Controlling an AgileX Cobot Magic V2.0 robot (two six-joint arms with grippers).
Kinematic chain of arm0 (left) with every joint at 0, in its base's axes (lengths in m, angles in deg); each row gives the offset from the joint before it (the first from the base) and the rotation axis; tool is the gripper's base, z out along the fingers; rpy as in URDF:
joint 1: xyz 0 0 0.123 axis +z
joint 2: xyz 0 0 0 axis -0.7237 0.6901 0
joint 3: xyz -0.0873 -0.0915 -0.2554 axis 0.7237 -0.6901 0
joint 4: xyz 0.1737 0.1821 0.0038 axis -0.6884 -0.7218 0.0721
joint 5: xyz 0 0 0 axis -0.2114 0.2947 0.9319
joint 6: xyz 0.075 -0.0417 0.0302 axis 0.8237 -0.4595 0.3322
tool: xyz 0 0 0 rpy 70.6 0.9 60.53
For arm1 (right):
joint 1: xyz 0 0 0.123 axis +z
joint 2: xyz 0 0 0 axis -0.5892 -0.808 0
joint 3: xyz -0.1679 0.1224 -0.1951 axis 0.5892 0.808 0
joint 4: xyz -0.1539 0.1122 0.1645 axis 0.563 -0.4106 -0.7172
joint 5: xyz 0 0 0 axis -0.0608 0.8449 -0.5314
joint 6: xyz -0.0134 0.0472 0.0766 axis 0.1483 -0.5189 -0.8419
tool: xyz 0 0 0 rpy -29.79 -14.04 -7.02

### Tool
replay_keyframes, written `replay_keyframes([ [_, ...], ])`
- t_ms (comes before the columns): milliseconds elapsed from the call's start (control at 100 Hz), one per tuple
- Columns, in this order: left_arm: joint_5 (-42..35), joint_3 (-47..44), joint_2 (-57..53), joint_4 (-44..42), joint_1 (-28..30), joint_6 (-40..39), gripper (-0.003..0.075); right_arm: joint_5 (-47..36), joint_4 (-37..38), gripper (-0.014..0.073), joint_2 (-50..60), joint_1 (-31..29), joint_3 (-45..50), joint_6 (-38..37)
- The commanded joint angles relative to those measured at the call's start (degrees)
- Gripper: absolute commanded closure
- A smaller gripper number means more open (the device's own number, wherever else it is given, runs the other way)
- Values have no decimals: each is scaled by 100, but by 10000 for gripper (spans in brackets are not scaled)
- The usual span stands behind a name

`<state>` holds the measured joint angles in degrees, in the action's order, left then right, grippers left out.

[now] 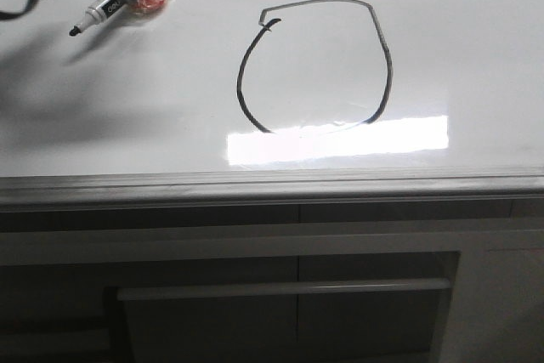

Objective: Write number 0 on whiteboard

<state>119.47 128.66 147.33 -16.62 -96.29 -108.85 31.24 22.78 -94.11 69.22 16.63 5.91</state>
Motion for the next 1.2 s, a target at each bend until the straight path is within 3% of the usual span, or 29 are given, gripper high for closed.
replay_keyframes([
  [0,371,136,-592,-167,-264,420,246,-426,-124,662,28,-19,-126,-18],
  [180,684,136,-1594,-27,-1052,1524,288,-1046,-124,662,104,-19,-26,686],
  [250,642,136,-2042,171,-1435,1925,378,-1768,-124,662,256,-19,244,948],
  [450,633,-205,-3223,711,-2451,2726,740,-3935,-7,662,808,-19,1657,1083],
  [650,423,-1039,-4186,859,-3080,2869,739,-5273,-102,662,1053,-19,2917,1083],
  [1190,343,-1349,-4616,895,-3264,2869,740,-4980,-230,662,1052,-19,3173,1083],
])
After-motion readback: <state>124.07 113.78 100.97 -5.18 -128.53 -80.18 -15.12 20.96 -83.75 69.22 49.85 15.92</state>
